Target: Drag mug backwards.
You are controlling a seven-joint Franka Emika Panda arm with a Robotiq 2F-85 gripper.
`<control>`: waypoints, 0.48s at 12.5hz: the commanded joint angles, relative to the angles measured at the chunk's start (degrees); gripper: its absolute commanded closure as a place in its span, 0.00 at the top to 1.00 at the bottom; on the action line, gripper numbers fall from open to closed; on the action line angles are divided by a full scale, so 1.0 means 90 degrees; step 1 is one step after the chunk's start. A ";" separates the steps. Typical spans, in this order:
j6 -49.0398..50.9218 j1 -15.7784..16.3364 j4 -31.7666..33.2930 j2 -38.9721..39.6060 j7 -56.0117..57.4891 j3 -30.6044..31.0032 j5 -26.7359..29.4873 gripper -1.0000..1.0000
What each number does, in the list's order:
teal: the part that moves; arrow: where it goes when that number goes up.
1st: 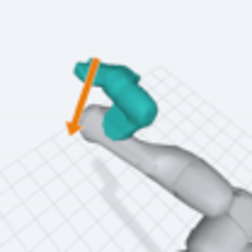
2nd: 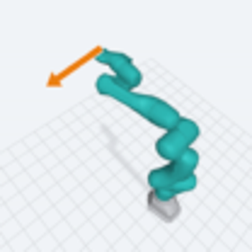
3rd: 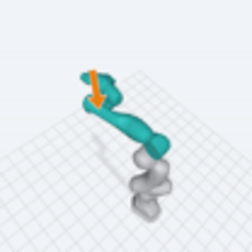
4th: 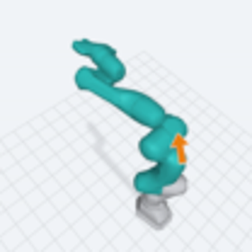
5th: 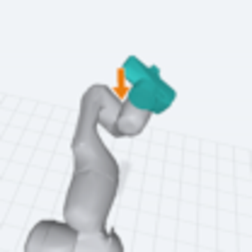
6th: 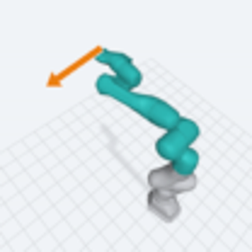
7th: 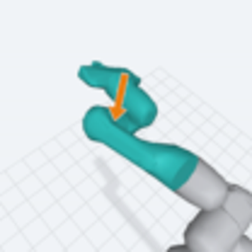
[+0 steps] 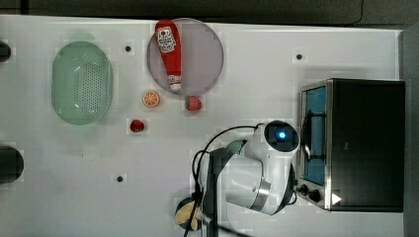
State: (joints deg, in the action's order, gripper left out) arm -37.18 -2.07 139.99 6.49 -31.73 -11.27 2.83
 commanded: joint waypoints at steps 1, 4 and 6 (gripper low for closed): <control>0.0505 0.0080 -0.1231 -0.1005 0.1936 0.0206 -0.0185 1.00; 0.1610 0.0087 -0.2428 -0.1566 0.2883 0.0572 -0.0420 1.00; 0.2621 0.0087 -0.3042 -0.1757 0.3119 0.0745 -0.0518 1.00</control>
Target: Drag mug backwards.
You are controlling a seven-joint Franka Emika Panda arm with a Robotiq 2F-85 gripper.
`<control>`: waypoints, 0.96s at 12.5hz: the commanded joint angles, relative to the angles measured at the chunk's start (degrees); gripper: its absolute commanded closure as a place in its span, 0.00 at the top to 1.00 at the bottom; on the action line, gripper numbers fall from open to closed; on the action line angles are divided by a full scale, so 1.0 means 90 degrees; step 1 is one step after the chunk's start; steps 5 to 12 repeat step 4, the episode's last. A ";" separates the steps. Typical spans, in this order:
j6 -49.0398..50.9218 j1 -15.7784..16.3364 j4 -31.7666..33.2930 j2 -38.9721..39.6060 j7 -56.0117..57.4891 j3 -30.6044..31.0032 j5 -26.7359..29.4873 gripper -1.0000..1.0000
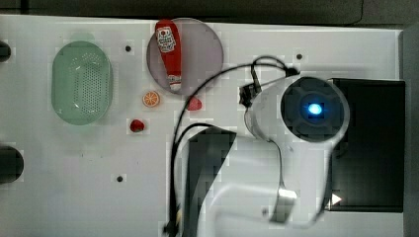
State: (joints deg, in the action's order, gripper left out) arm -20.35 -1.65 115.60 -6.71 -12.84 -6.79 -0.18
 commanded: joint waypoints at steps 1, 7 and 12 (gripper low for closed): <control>0.1133 0.0040 -0.0551 -0.0369 0.1166 0.0294 -0.0183 1.00; 0.1392 0.0041 -0.0811 -0.0594 0.1232 0.0330 -0.0183 1.00; 0.1392 0.0041 -0.0811 -0.0594 0.1232 0.0330 -0.0183 1.00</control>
